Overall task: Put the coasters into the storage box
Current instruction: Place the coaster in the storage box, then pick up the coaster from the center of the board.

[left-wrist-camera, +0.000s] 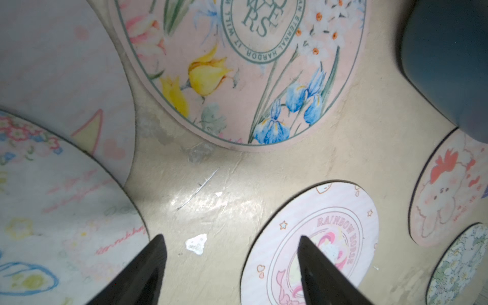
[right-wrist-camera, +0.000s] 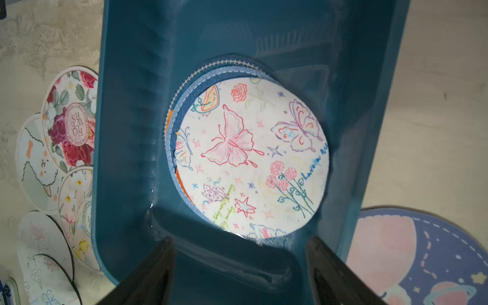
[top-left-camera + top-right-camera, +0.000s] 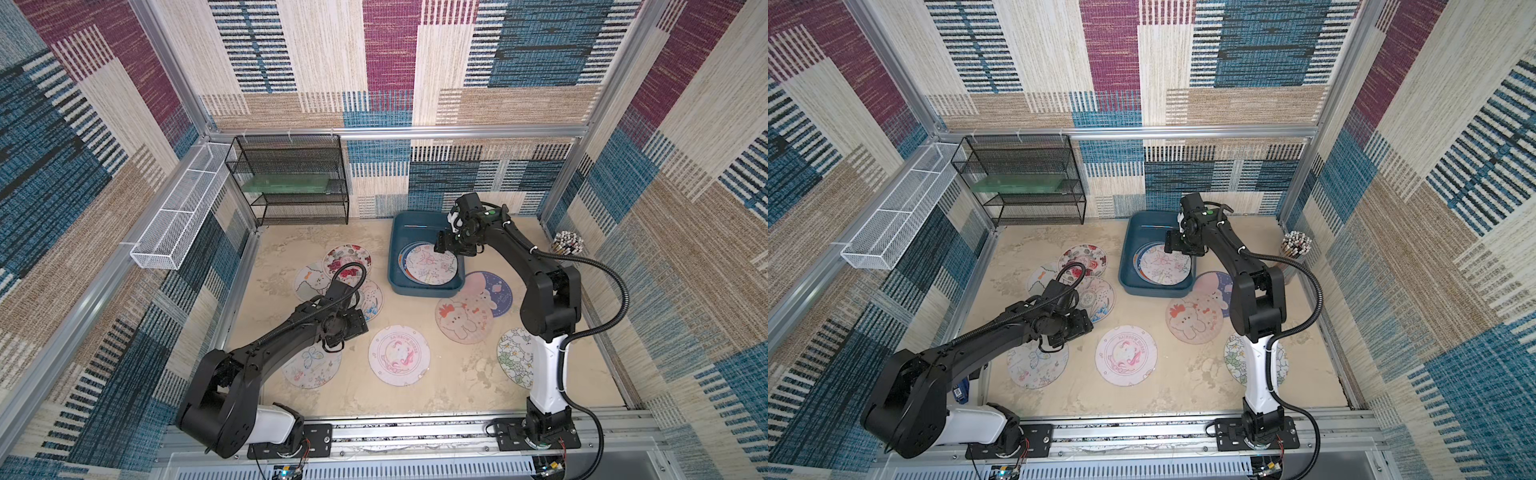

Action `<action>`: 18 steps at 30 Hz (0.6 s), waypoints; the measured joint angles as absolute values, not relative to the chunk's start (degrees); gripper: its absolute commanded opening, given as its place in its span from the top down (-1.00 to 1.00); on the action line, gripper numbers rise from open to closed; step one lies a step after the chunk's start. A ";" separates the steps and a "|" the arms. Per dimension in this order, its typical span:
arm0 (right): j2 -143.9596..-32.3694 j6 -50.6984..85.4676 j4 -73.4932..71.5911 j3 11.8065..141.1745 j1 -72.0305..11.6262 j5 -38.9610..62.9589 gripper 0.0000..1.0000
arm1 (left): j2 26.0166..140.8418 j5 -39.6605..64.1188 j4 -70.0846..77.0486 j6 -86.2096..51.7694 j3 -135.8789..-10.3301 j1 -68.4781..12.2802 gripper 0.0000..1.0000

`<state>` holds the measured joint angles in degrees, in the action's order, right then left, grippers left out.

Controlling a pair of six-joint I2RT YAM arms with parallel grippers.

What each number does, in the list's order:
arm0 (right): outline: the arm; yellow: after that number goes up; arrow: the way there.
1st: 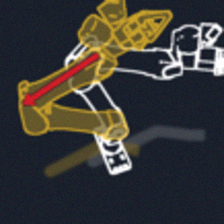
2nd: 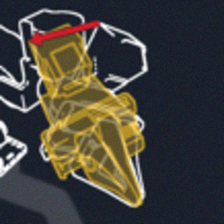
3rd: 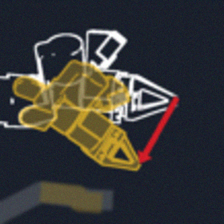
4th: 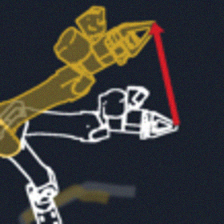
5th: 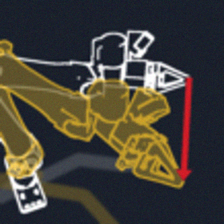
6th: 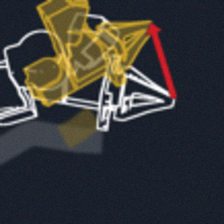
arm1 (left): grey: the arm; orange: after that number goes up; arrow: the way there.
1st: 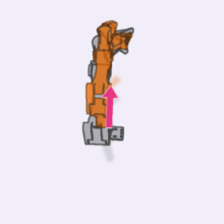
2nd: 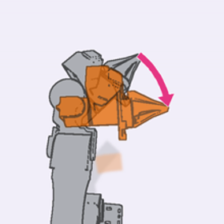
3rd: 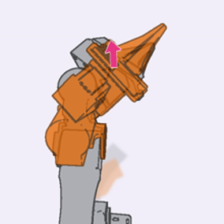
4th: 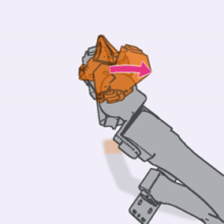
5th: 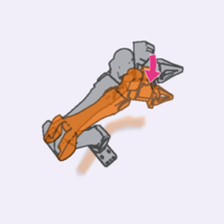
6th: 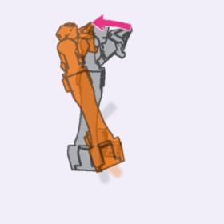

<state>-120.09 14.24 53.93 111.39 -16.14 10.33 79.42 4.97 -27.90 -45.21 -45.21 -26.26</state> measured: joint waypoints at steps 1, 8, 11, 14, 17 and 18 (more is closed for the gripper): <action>-119.22 14.55 53.87 110.56 -16.43 10.31 -0.62 | 79.46 5.08 -27.90 -45.21 -45.21 -26.37 -0.55; -108.25 14.94 52.58 97.71 -22.13 13.08 -0.65 | 80.49 6.50 -27.92 -45.08 -45.21 -28.56 -0.50; -102.06 15.88 51.24 89.69 -25.52 15.38 -0.65 | 81.54 7.75 -27.90 -45.10 -45.21 -30.57 -0.47; -96.77 17.10 49.28 82.19 -29.10 17.91 -0.68 | 82.61 8.05 -27.64 -45.30 -44.95 -32.99 -0.45; -92.53 18.26 46.76 74.61 -32.62 20.64 -0.70 | 83.79 8.51 -27.31 -45.87 -44.27 -34.98 -0.43; -91.48 18.61 45.84 72.18 -33.58 21.61 -0.71 | 84.12 8.82 -27.24 -46.15 -44.10 -35.46 -0.42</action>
<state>-91.48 18.61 45.84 72.18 -33.58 21.61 84.12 8.82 -27.24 -46.15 -44.10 -35.46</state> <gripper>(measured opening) 0.846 0.718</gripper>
